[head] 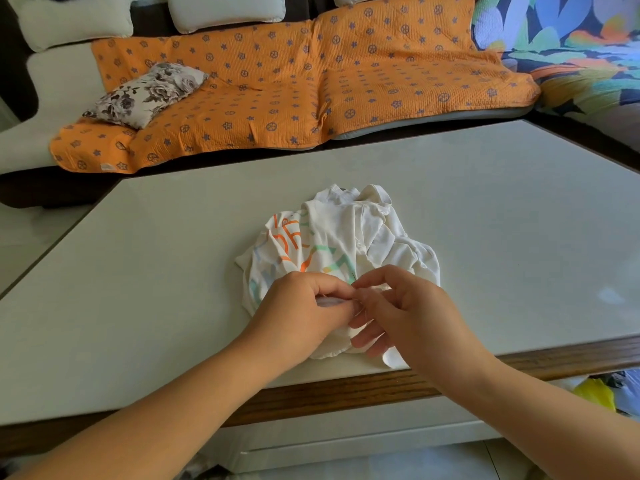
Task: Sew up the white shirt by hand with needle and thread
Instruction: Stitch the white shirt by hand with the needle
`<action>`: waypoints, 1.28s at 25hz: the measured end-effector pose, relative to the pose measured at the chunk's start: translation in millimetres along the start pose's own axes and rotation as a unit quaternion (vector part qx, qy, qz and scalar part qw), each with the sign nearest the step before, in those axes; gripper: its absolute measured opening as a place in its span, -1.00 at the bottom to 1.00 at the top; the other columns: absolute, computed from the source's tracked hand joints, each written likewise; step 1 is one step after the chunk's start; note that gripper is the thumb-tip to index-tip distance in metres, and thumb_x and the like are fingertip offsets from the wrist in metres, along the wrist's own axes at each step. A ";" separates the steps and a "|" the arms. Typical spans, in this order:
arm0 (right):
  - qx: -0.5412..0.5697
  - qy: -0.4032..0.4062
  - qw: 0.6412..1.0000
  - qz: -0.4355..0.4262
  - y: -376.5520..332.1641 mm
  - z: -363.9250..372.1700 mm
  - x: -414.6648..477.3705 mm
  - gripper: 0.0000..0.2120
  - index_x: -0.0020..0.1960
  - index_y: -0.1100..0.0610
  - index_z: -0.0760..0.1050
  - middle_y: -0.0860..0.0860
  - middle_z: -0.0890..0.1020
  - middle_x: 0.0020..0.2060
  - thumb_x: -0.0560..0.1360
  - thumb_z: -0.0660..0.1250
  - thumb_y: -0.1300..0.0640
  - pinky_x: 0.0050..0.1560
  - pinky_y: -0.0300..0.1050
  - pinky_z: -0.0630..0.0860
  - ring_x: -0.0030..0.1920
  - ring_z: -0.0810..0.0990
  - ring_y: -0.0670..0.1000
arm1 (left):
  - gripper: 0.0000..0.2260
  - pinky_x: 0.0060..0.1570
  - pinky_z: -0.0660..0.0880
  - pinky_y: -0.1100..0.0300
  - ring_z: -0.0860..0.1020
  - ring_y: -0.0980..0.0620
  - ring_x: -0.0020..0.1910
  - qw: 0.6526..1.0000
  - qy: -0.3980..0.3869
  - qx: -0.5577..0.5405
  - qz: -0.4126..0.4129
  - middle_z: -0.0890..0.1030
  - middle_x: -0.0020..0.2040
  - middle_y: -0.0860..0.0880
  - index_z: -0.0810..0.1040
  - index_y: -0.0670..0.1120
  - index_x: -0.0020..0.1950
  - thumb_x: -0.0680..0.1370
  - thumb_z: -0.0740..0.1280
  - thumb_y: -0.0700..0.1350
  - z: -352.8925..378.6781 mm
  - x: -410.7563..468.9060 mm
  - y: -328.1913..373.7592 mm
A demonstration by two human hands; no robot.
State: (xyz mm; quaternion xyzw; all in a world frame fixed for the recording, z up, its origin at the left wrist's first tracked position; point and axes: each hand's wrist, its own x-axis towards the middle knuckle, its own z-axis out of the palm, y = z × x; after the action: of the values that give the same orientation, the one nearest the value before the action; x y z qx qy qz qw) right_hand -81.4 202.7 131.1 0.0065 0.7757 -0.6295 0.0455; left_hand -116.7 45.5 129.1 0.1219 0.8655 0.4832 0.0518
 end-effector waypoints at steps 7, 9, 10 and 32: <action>-0.098 0.061 0.993 -0.013 -4.8 -12.5 13.2 -0.87 -0.03 -0.02 0.43 -0.03 0.69 -0.30 0.64 0.14 0.10 -0.39 -0.11 0.50 -0.40 0.66 -0.03 | -0.91 -0.12 0.39 0.57 0.58 0.38 -0.12 1.000 -0.012 0.018 -0.002 0.68 -0.17 0.25 0.70 0.14 -0.15 0.47 0.48 -0.07 0.3 0.8 1.5; -0.052 0.090 0.995 0.007 -9.8 -22.9 22.5 -0.88 -0.03 0.06 0.46 -0.01 0.68 -0.24 0.64 0.17 0.12 -0.46 -0.17 0.46 -0.43 0.64 -0.02 | -0.92 -0.09 0.39 0.56 0.57 0.39 -0.08 1.000 -0.022 0.012 -0.010 0.68 -0.14 0.28 0.70 0.14 -0.13 0.48 0.48 -0.06 -0.9 -0.2 1.1; 0.028 0.087 0.995 0.031 -13.4 -27.3 26.7 -0.89 -0.01 0.12 0.46 0.04 0.69 -0.21 0.64 0.19 0.14 -0.49 -0.18 0.47 -0.43 0.64 0.01 | -0.94 -0.06 0.40 0.56 0.57 0.39 -0.07 1.000 -0.028 0.007 -0.013 0.68 -0.13 0.28 0.70 0.14 -0.11 0.48 0.47 -0.04 -1.8 -0.3 0.9; 0.044 0.229 0.961 -0.145 -23.0 -83.7 52.2 -0.85 -0.12 -0.01 0.49 -0.03 0.70 -0.32 0.60 0.27 0.17 0.21 0.08 0.55 -0.08 0.70 0.06 | -0.94 0.12 0.48 0.32 0.62 0.27 0.01 0.989 -0.061 -0.098 -0.091 0.71 -0.07 0.17 0.72 0.07 -0.08 0.47 0.47 -0.05 -9.7 0.5 -0.1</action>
State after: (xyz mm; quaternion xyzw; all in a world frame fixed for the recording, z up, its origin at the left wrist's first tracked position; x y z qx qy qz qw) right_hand -140.2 277.3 166.5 0.0400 0.7296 -0.6443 -0.2259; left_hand -119.2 37.6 134.1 0.0663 0.8166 0.5508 0.1594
